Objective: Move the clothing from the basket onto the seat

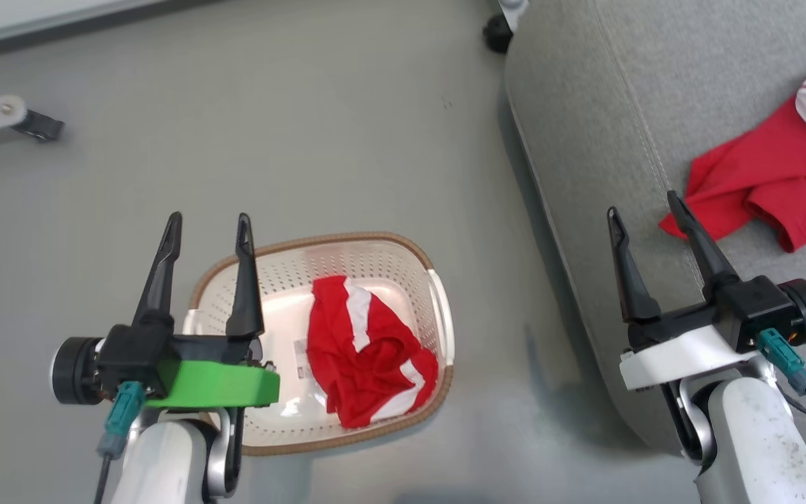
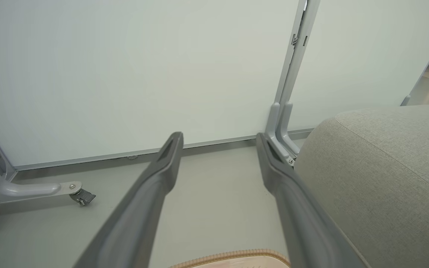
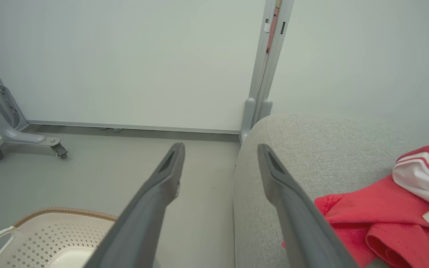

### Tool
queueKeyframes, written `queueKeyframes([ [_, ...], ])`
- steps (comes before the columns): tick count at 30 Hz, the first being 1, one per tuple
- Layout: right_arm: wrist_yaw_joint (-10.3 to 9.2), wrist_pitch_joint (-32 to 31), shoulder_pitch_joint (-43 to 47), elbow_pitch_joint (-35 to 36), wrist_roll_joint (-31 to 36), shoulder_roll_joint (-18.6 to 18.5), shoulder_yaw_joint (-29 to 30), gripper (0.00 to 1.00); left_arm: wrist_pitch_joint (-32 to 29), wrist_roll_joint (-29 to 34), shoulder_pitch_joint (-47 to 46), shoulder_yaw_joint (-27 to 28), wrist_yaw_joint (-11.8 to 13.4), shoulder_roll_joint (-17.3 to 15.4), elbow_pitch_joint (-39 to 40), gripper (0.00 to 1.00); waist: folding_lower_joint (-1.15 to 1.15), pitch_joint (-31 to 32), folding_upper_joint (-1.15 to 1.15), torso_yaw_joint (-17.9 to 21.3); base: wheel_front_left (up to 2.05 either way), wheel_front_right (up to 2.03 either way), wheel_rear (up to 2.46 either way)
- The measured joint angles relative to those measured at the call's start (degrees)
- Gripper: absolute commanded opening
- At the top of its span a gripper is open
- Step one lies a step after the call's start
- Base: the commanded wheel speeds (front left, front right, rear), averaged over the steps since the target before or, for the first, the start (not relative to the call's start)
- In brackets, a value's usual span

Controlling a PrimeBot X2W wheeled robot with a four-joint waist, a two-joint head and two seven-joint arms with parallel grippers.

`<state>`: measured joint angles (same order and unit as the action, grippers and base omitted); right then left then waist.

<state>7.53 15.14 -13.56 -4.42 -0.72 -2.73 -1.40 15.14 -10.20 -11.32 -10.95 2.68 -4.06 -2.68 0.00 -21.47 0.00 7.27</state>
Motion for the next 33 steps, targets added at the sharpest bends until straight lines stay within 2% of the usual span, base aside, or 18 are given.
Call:
queueKeyframes([
  [4, 0.00, 0.00, 1.58, 0.27, -0.31, -0.02, -1.10, 1.00, 0.00, 0.29, 2.09, 2.82, -1.97, 0.74, 0.90, 1.00, 0.00, 3.33, 0.00, -2.08, 0.00, 0.00, 0.00],
  [12, 0.00, 0.00, 5.58, 2.32, -2.03, -0.02, -2.83, 1.00, 0.00, 0.77, 8.71, 6.97, -2.48, 1.09, 3.52, 1.00, 0.00, 9.62, 0.00, -4.02, 0.00, 0.00, 0.00],
  [21, 0.00, 0.00, 11.01, 2.94, -3.36, -0.04, -2.05, 1.00, 0.00, 0.19, 16.34, 8.03, -2.27, 1.15, 3.86, 1.00, -0.01, 16.21, 0.00, -3.46, 0.00, 0.00, 0.00],
  [33, 0.00, 0.00, 12.73, 2.49, -3.35, -0.04, -2.91, 1.00, 0.00, 0.57, 18.17, 8.79, -2.67, 1.16, 3.24, 1.00, -0.01, 21.23, 0.00, -2.09, 0.00, 0.00, 0.00],
])
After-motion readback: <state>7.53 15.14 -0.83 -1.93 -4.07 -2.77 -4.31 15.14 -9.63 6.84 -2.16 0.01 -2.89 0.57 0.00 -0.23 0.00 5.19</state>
